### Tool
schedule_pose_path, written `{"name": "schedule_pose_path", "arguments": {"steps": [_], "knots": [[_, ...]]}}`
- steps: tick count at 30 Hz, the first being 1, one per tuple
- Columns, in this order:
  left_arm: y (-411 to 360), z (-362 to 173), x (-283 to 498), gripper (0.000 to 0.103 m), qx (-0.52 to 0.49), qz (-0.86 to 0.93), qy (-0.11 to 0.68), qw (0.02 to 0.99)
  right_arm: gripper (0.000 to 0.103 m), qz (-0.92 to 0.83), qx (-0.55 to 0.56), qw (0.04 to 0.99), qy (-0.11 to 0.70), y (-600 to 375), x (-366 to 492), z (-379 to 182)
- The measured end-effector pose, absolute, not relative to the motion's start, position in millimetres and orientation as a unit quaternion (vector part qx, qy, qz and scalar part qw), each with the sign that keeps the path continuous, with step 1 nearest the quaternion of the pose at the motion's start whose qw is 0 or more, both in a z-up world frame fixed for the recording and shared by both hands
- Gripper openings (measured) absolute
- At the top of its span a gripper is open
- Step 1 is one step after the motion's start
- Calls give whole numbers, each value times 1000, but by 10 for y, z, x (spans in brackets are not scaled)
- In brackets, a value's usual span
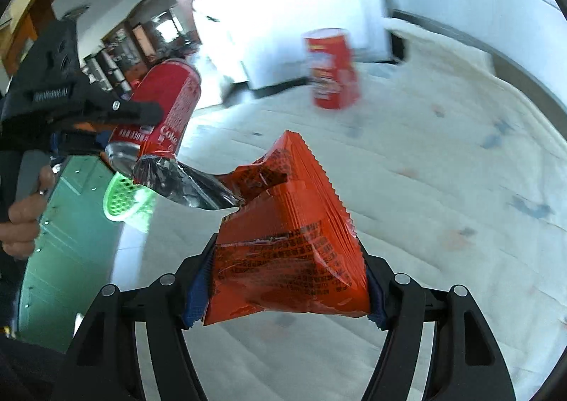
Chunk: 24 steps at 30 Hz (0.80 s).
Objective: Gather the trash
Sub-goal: 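Carry can and chip bag to the green basket and release both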
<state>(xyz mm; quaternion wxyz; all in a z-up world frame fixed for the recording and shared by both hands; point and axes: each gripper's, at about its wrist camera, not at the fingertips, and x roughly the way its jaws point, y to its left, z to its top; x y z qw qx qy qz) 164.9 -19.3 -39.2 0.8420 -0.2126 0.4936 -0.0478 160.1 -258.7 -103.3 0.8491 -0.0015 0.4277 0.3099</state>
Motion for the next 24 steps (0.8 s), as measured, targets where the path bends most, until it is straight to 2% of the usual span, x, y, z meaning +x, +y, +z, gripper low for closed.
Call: {"name": "schedule_pose_path", "arguments": {"steps": [7, 13, 24], "knots": [[1012, -334, 1210, 65, -239, 48, 459, 854, 67, 379, -24, 824, 420, -1456, 1636, -898], [2025, -517, 884, 65, -265, 133, 448, 843, 67, 426, -42, 802, 418, -440, 1691, -877], [3063, -1090, 779, 65, -306, 201, 464, 807, 69, 445, -49, 767, 460, 1126, 1881, -1289]]}}
